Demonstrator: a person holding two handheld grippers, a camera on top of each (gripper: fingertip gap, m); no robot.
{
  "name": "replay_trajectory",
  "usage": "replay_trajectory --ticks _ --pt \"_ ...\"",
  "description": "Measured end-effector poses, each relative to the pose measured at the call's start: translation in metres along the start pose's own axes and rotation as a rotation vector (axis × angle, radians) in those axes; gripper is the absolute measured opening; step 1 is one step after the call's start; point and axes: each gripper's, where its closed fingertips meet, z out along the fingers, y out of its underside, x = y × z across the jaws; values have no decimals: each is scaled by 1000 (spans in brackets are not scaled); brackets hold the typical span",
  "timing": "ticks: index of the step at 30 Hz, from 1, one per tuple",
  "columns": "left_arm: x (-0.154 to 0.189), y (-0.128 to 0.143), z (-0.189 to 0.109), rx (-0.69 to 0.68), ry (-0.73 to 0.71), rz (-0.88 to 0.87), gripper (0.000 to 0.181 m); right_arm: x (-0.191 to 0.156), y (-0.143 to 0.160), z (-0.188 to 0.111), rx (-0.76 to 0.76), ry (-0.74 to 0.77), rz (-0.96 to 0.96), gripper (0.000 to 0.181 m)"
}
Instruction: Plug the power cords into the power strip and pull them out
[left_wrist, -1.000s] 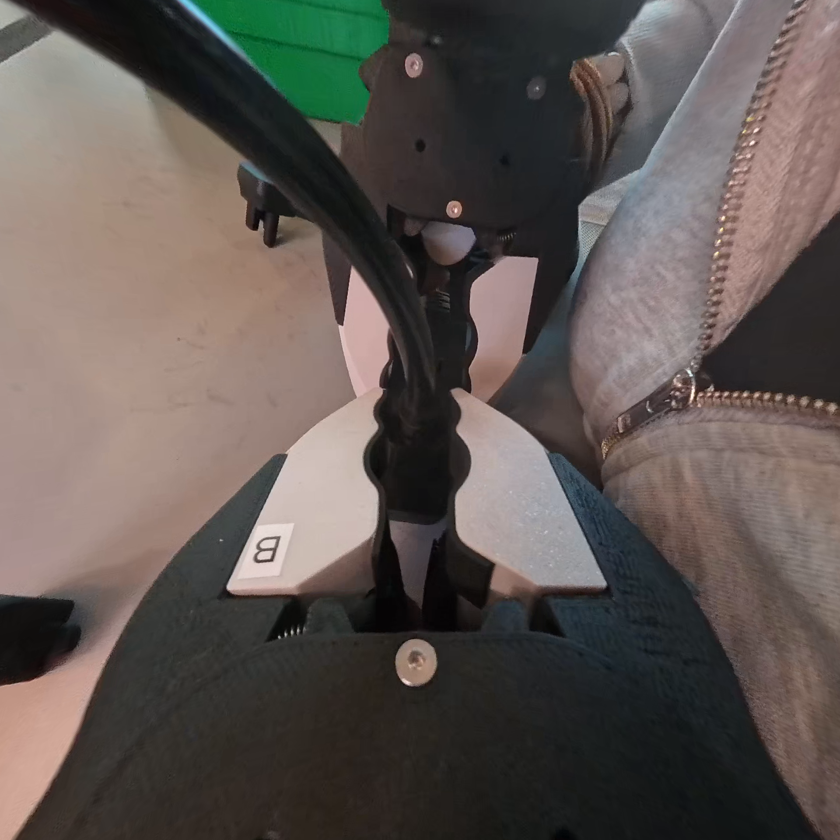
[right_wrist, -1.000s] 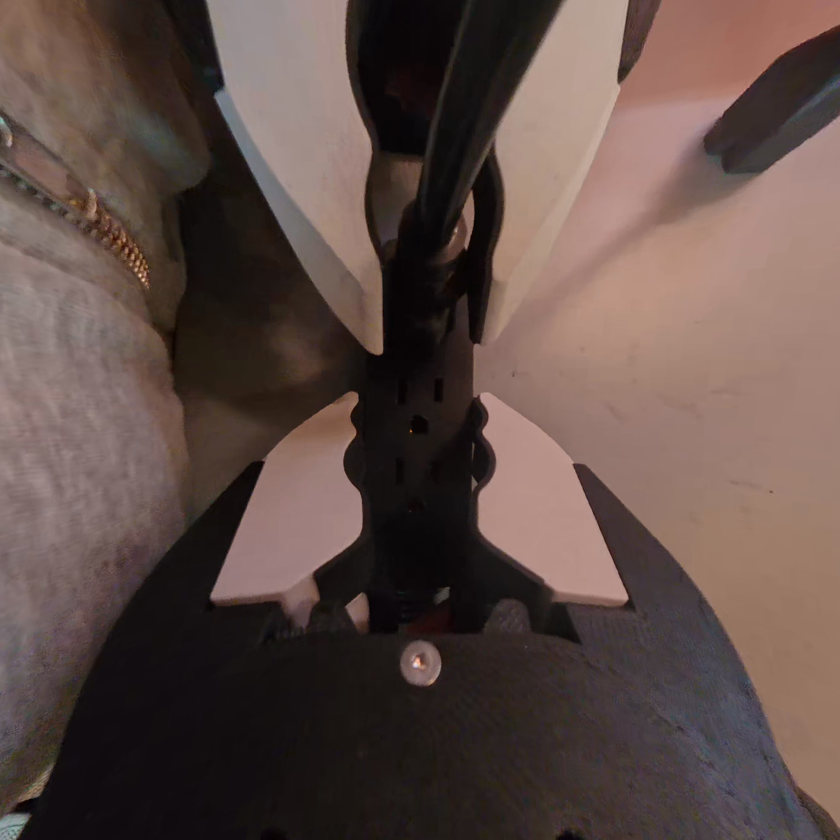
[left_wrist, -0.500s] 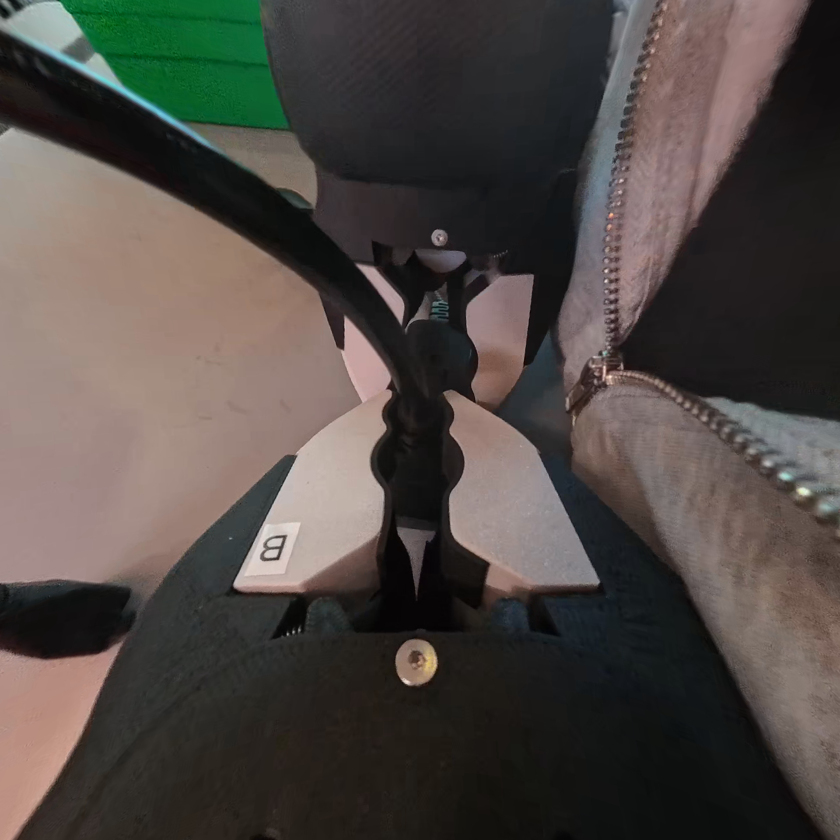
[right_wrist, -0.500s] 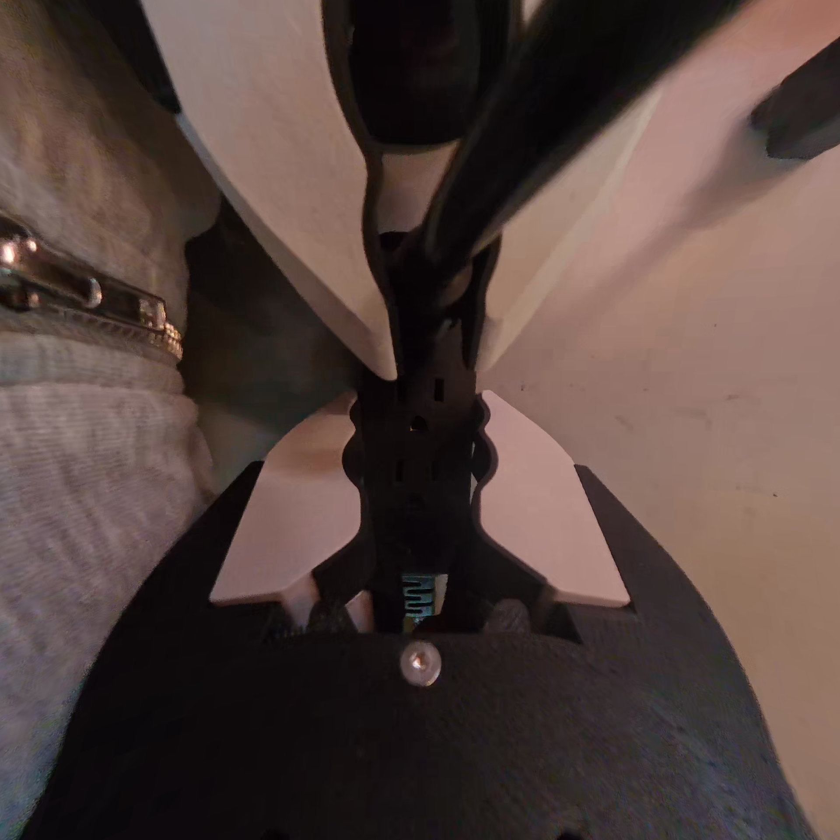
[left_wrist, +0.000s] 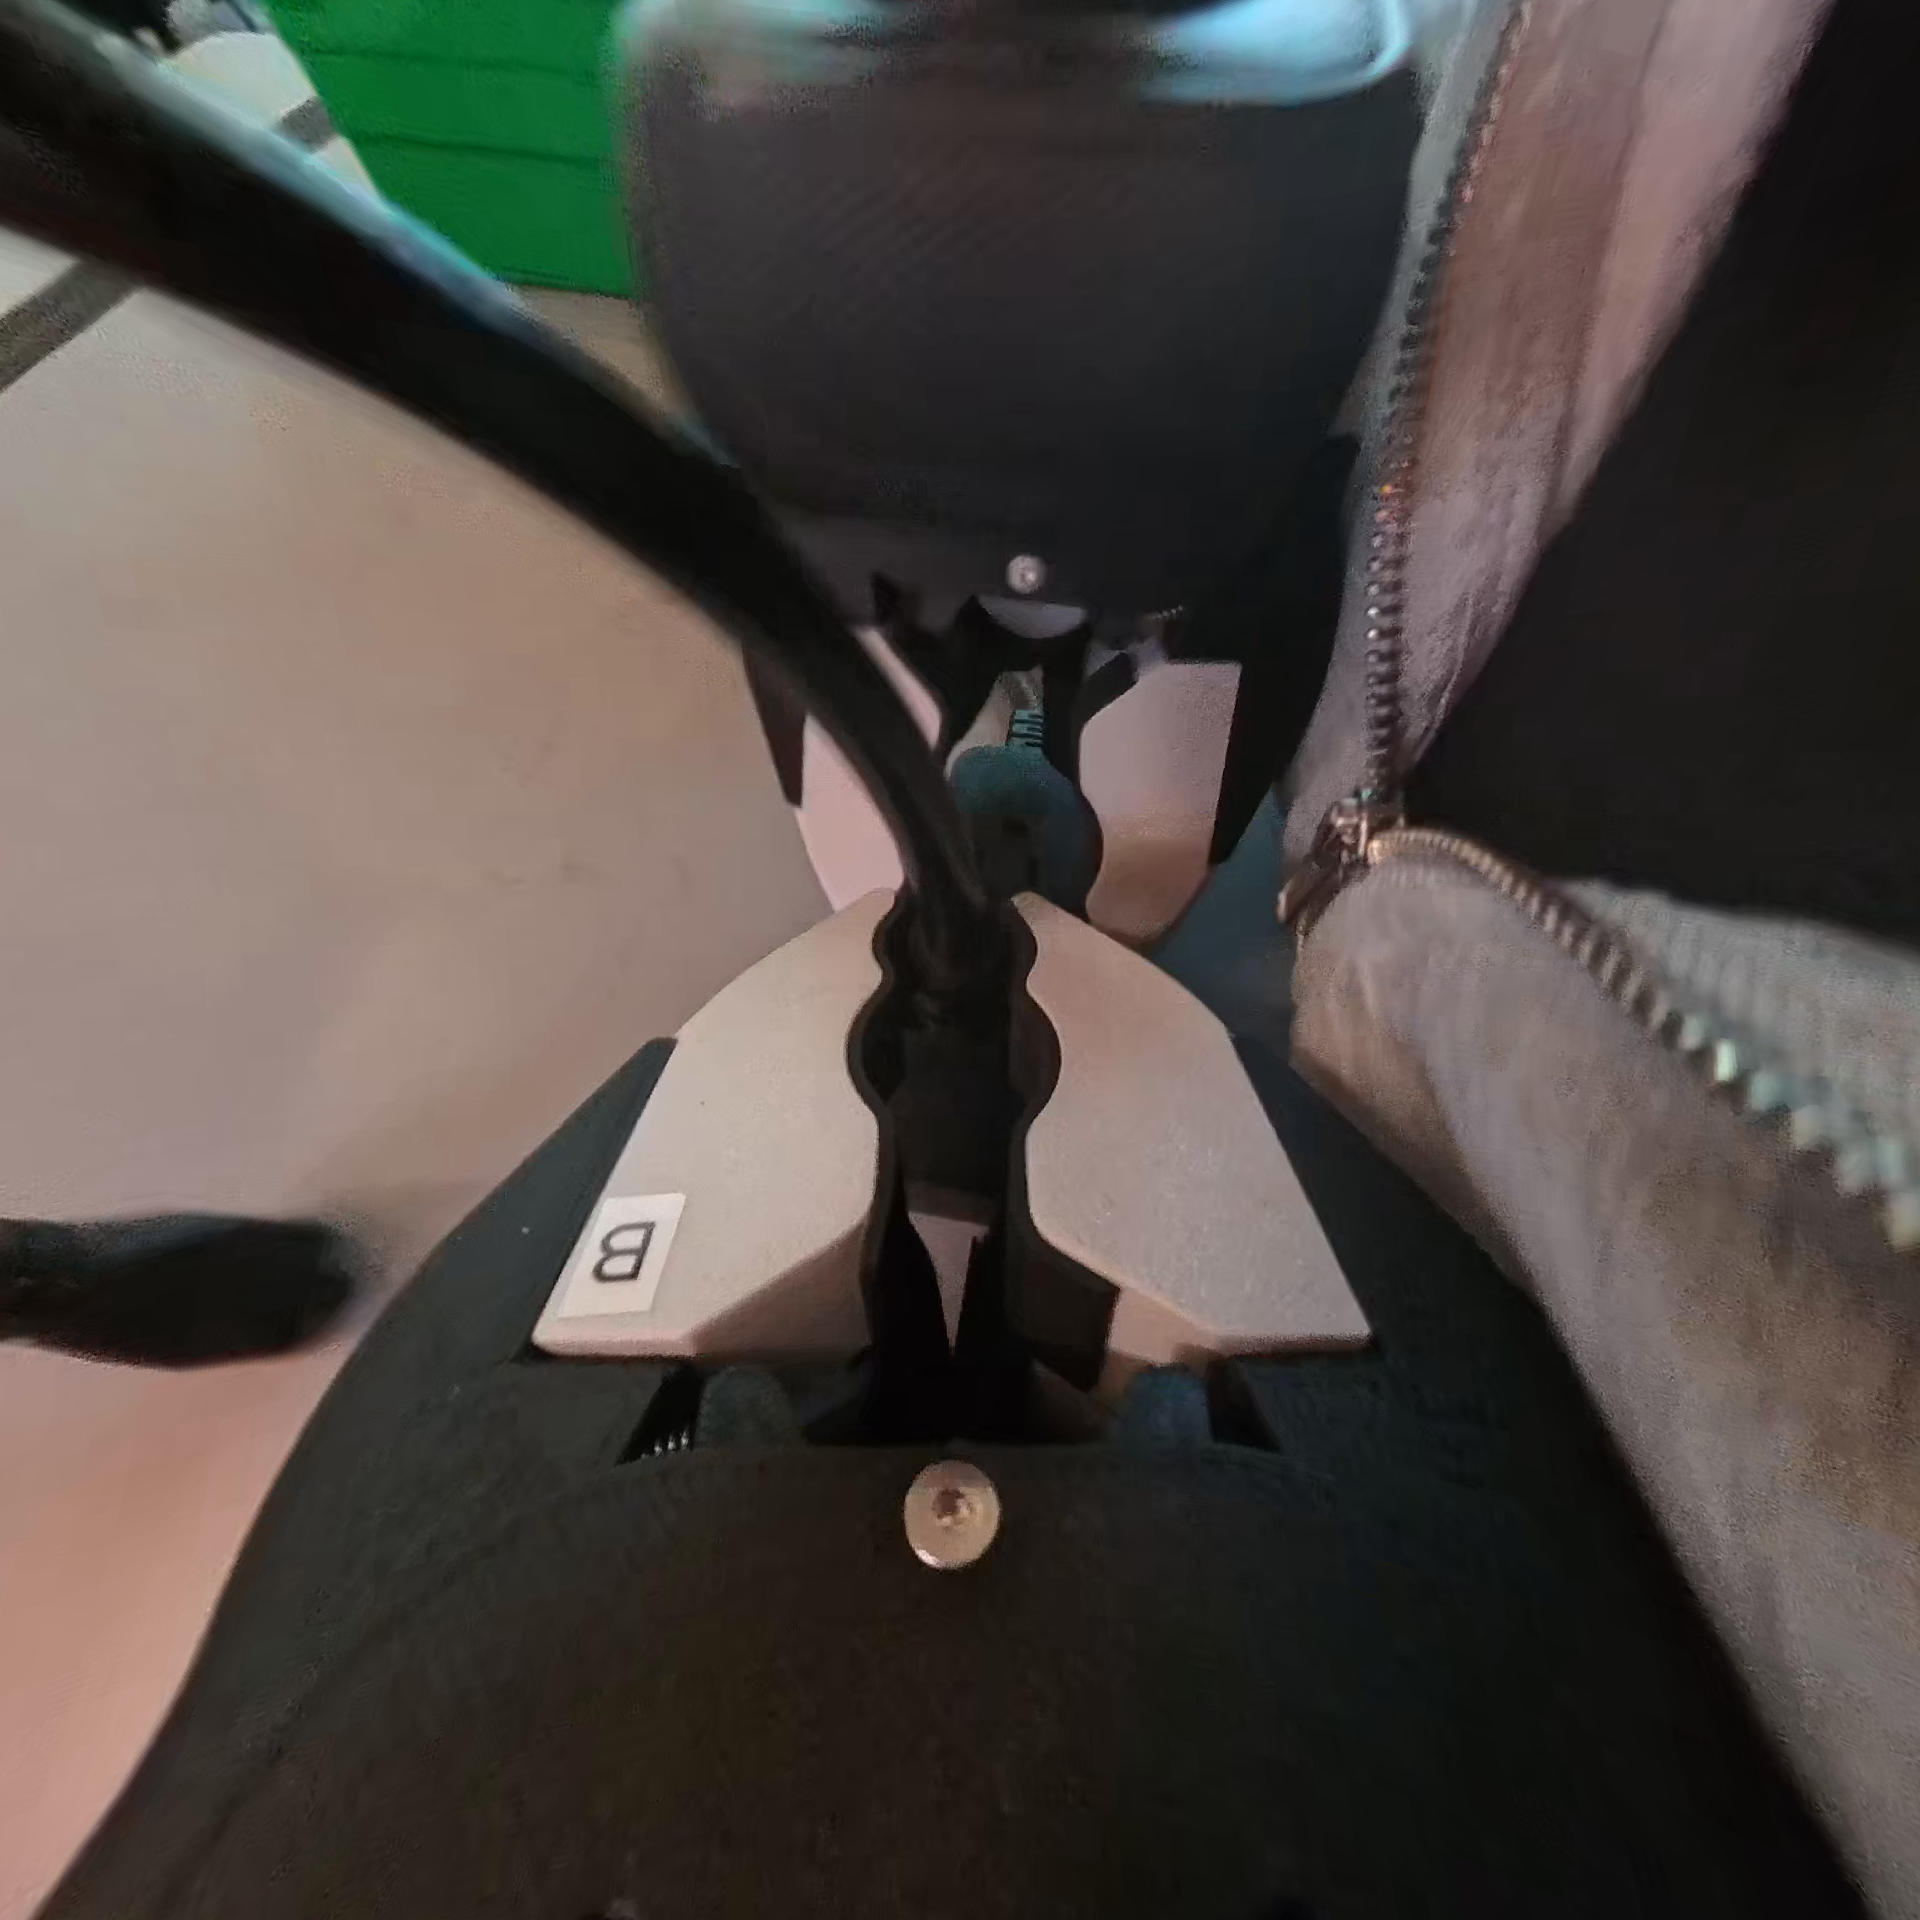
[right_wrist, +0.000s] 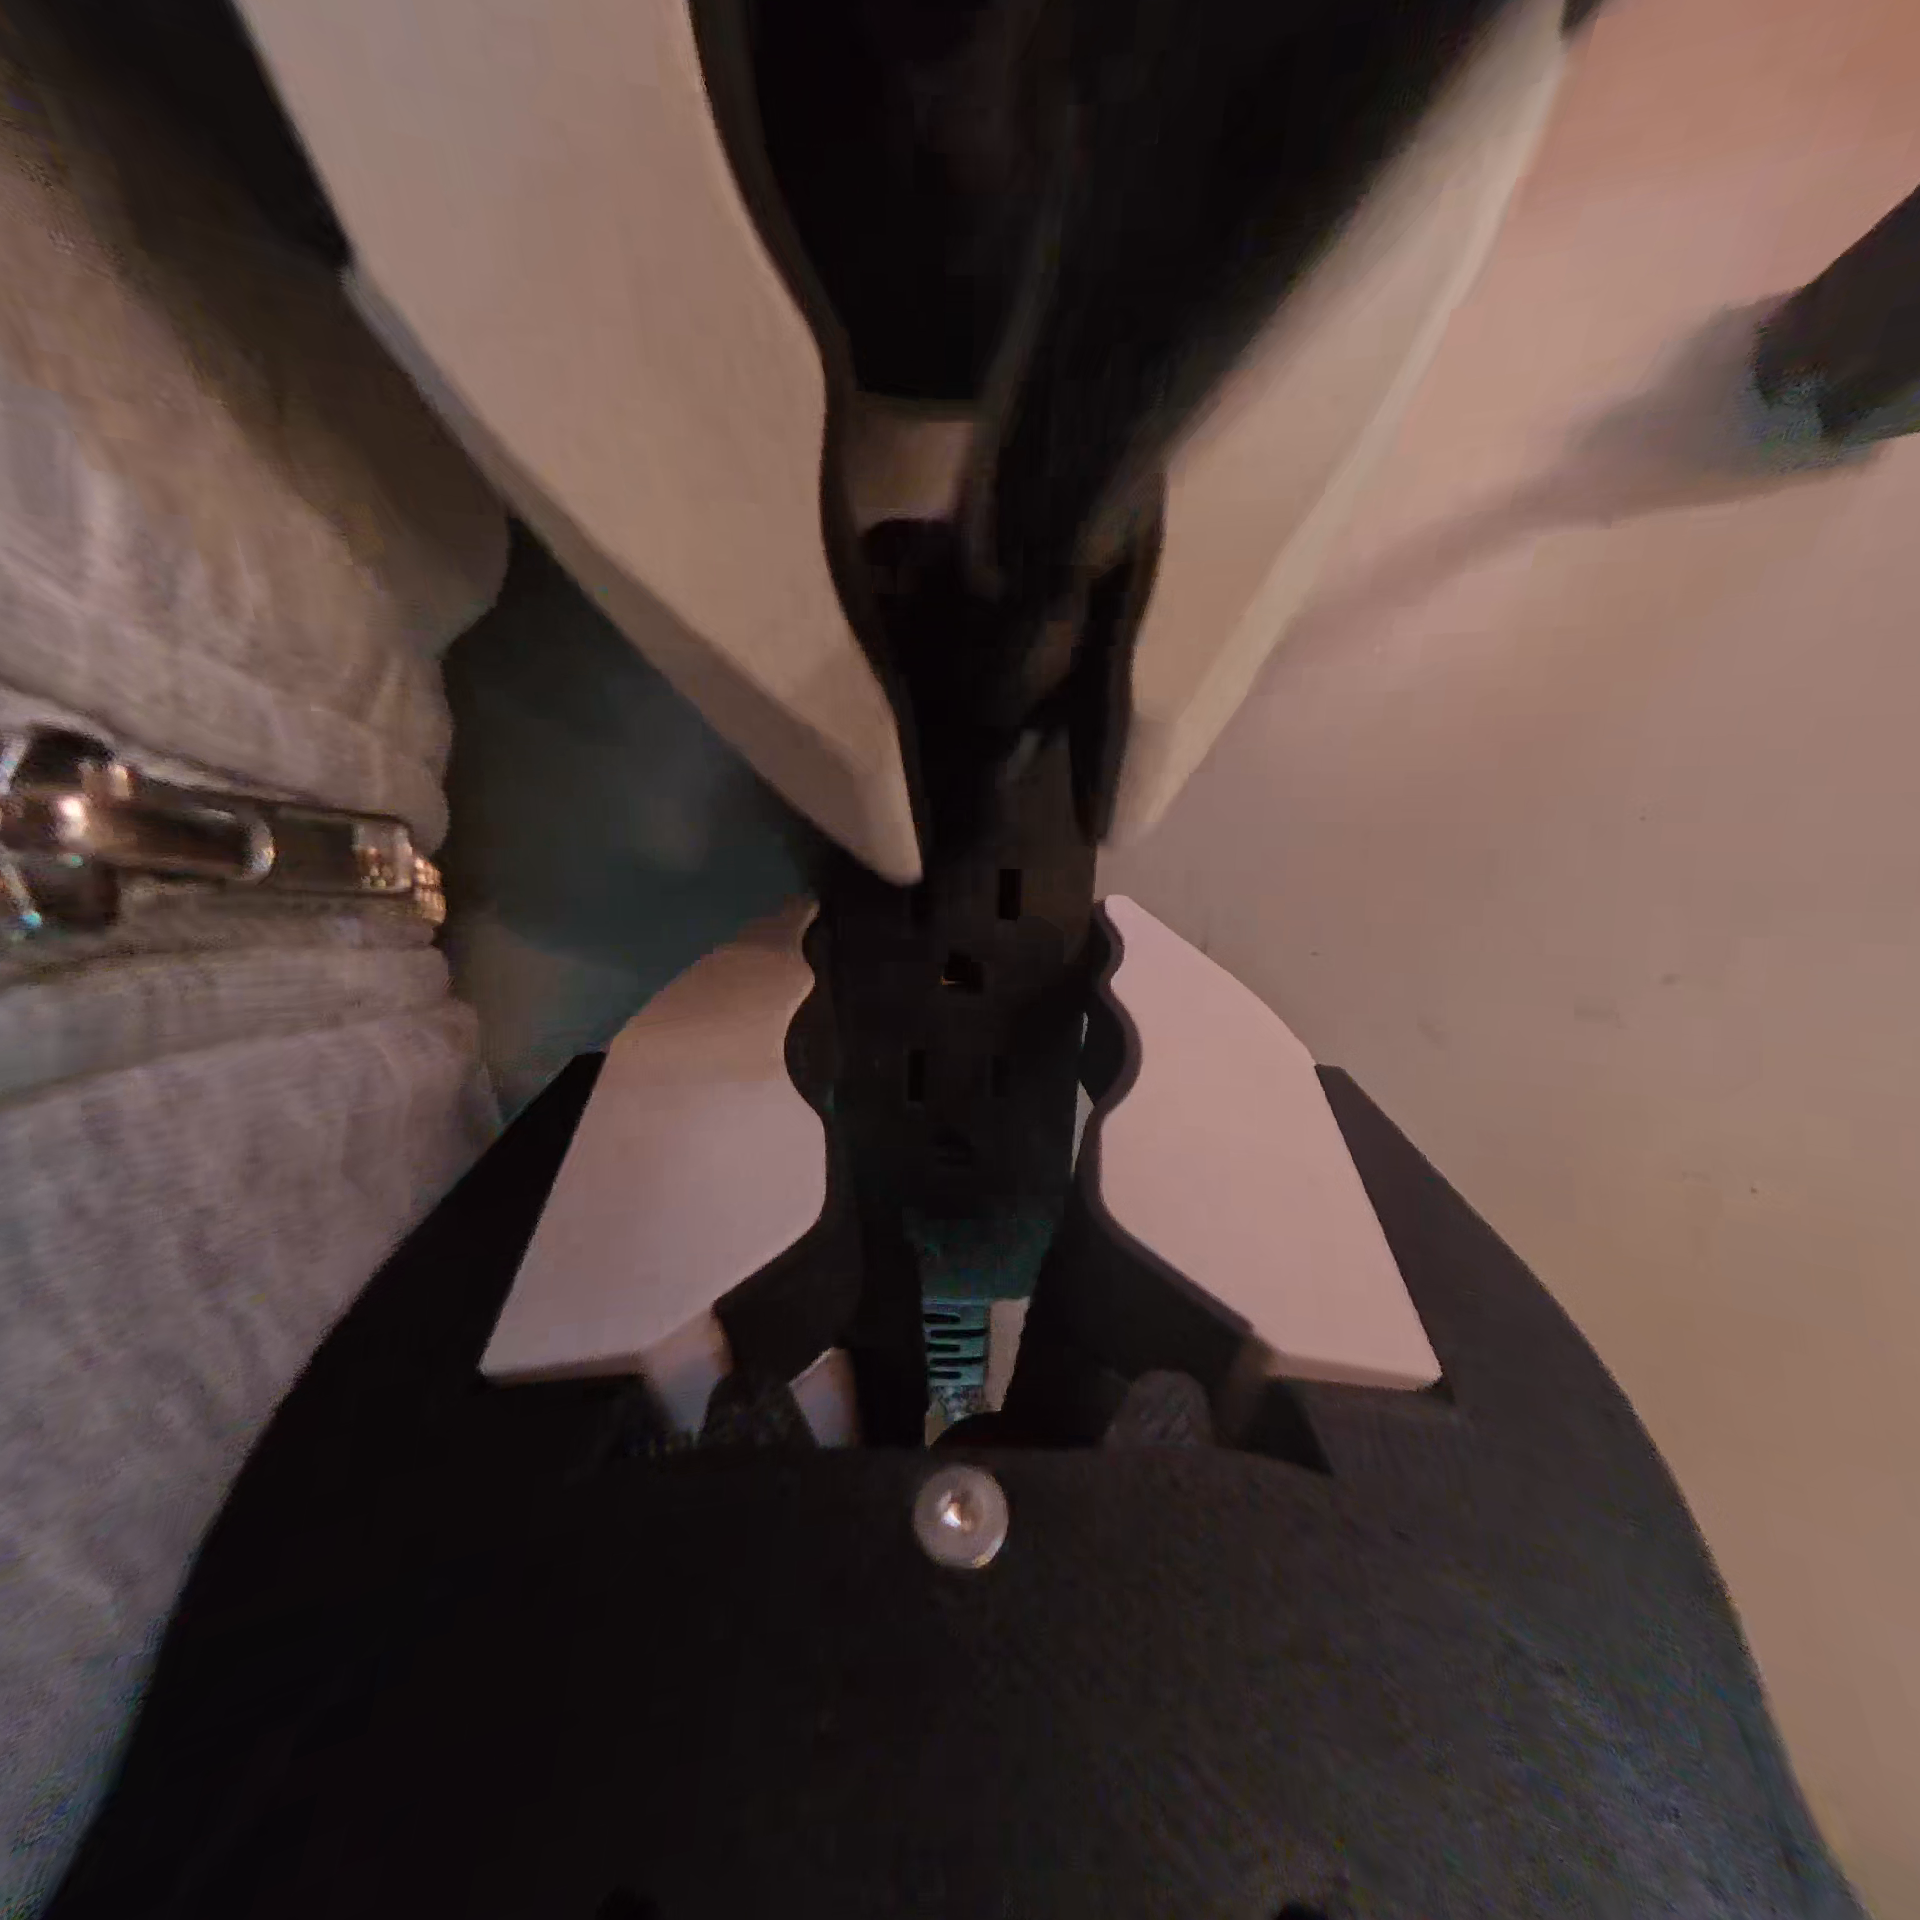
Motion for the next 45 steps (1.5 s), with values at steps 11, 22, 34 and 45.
replay_trajectory --ticks 11,22,34,45 --pt "0 4 5 28 -18 -32 16 7 -3 -23 165 -13 53 61" --pt "2 3 5 38 13 -49 15 -1 -5 -12 76 14 6 42" --pt "1 8 -3 -1 -3 -37 14 -2 -11 -8 -10 27 10 42" --pt "0 4 1 7 -5 -56 13 -2 -7 -8 -96 16 22 43"
